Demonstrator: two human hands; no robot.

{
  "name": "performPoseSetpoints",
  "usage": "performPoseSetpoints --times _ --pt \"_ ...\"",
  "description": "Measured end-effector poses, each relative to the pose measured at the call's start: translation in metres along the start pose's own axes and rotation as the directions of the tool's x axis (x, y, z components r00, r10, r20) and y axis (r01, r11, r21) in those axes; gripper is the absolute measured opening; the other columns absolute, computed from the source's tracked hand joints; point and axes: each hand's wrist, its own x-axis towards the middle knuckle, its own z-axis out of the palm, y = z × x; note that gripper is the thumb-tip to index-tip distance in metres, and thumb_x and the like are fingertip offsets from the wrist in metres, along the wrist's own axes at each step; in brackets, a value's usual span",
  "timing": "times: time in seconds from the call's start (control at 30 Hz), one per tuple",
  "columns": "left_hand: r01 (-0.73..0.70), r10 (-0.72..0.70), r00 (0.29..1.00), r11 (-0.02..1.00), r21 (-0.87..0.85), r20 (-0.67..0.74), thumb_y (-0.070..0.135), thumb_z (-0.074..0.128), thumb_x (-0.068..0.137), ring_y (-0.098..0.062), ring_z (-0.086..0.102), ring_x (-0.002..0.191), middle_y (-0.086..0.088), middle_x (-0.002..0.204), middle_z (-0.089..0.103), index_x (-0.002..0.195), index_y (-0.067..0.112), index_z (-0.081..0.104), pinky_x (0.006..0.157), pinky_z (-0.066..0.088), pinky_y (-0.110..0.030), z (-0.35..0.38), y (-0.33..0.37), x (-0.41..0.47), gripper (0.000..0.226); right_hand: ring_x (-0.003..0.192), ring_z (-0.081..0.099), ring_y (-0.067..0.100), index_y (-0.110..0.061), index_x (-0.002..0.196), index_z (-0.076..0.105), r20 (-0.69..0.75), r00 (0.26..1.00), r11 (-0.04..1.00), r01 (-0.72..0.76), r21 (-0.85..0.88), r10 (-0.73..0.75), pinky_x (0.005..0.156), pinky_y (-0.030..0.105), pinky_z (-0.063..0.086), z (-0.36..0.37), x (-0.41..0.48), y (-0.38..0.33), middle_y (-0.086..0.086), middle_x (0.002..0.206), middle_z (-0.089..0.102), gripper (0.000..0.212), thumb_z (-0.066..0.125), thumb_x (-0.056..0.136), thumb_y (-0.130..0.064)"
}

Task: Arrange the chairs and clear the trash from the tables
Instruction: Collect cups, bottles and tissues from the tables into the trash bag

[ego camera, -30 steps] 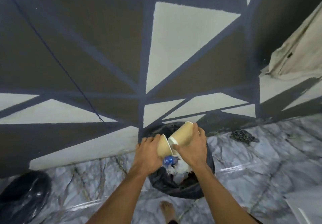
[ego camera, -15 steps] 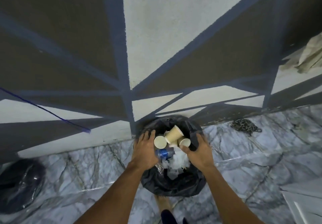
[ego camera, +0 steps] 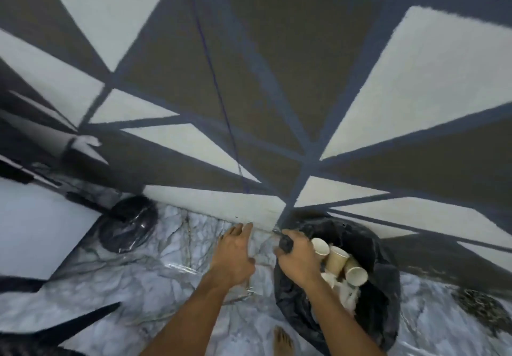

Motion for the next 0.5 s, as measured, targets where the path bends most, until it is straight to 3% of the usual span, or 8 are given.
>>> performPoseSetpoints --times 0.13,0.23,0.37,0.5 --pt "0.163 -0.167 0.968 0.986 -0.039 -0.185 0.022 0.073 0.075 -0.031 0.044 0.133 -0.013 0.146 0.047 0.149 0.012 0.039 0.109 0.034 -0.033 -0.057 -0.064 -0.07 0.082 0.116 0.057 0.019 -0.017 0.121 0.064 0.137 0.957 0.965 0.261 -0.03 -0.254 0.101 0.025 0.041 0.067 -0.024 -0.095 0.001 0.126 0.062 0.04 0.071 0.082 -0.021" --pt "0.267 -0.295 0.902 0.955 -0.131 -0.316 0.017 0.071 0.077 -0.033 0.046 0.13 -0.014 0.141 0.051 0.145 0.01 0.044 0.106 0.039 -0.037 -0.087 -0.114 -0.143 0.073 0.118 0.056 0.017 -0.021 0.12 0.065 0.248 0.875 0.901 0.434 -0.023 -0.415 0.104 0.029 0.042 0.13 -0.069 -0.154 -0.002 0.125 0.063 0.04 0.071 0.081 -0.023" --pt "0.361 -0.426 0.777 0.905 -0.227 -0.464 0.019 0.068 0.083 -0.029 0.039 0.136 -0.006 0.146 0.046 0.146 0.013 0.042 0.109 0.038 -0.038 -0.107 -0.176 -0.257 0.069 0.113 0.058 0.012 -0.022 0.119 0.067 0.411 0.691 0.759 0.652 0.003 -0.595 0.099 0.022 0.043 0.21 -0.157 -0.216 -0.005 0.12 0.065 0.037 0.069 0.082 -0.021" --pt "0.462 -0.56 0.613 0.827 -0.322 -0.558 0.017 0.061 0.077 -0.028 0.047 0.124 0.0 0.132 0.055 0.134 0.017 0.051 0.1 0.045 -0.043 -0.108 -0.232 -0.383 0.058 0.107 0.062 0.014 -0.019 0.113 0.069 0.533 0.489 0.62 0.779 0.089 -0.69 0.098 0.03 0.048 0.29 -0.248 -0.251 -0.002 0.114 0.068 0.034 0.069 0.079 -0.02"
